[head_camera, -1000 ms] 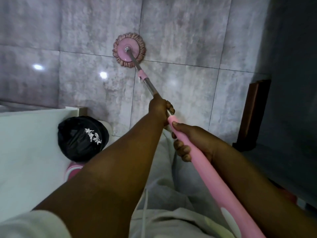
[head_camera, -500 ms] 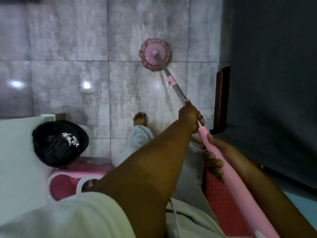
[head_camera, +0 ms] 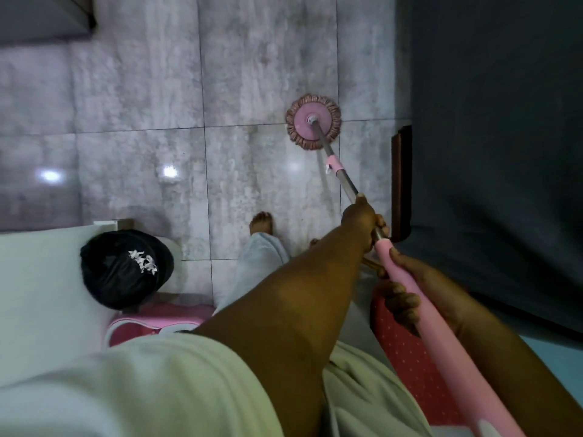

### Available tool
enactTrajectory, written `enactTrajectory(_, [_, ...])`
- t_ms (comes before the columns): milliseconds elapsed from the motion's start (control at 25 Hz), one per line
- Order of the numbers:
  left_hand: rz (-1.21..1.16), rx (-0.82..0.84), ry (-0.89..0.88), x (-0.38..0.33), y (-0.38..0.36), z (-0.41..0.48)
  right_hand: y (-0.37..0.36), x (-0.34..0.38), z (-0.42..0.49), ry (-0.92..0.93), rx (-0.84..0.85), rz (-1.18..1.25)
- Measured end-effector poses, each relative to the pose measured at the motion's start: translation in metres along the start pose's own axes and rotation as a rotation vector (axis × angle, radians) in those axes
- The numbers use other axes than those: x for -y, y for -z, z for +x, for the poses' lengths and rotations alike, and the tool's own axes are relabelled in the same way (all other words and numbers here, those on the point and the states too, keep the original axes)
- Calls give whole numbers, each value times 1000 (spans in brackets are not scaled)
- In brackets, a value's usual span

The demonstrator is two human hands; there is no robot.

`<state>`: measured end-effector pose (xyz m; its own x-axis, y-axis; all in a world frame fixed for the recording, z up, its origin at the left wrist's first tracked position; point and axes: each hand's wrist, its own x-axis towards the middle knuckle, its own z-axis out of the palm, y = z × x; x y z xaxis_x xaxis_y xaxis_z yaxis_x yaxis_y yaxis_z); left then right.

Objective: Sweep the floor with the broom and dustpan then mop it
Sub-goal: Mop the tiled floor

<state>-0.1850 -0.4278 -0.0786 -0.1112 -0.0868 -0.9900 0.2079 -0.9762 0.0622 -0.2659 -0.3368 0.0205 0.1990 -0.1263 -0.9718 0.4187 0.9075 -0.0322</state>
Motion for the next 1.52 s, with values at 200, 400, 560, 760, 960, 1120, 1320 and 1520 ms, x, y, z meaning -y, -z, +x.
enactTrajectory(200, [-90, -58, -22, -21, 31, -8, -37, 11, -7, -216, 130, -29])
enactTrajectory(400, [-78, -102, 7, -71, 64, -20, -88, 34, -3, -236, 143, -43])
enactTrajectory(560, [757, -266, -333, -130, 97, -37, -131, 74, -13, -231, 170, -13])
enactTrajectory(760, [1536, 138, -1090, -207, 128, -88, -207, 154, -45, -219, 213, 147])
enactTrajectory(960, [1459, 100, -1148, -305, 140, -121, -287, 215, -66, 160, 291, 112])
enactTrajectory(1120, [1457, 36, -1086, -365, 140, -131, -334, 260, -69, 379, 81, -232])
enactTrajectory(1320, [1331, -4, -1024, -404, 142, -121, -358, 306, -62, 632, -238, -551])
enactTrajectory(1520, [1223, -135, -900, -432, 128, -114, -364, 356, -52, 1121, -307, -1176])
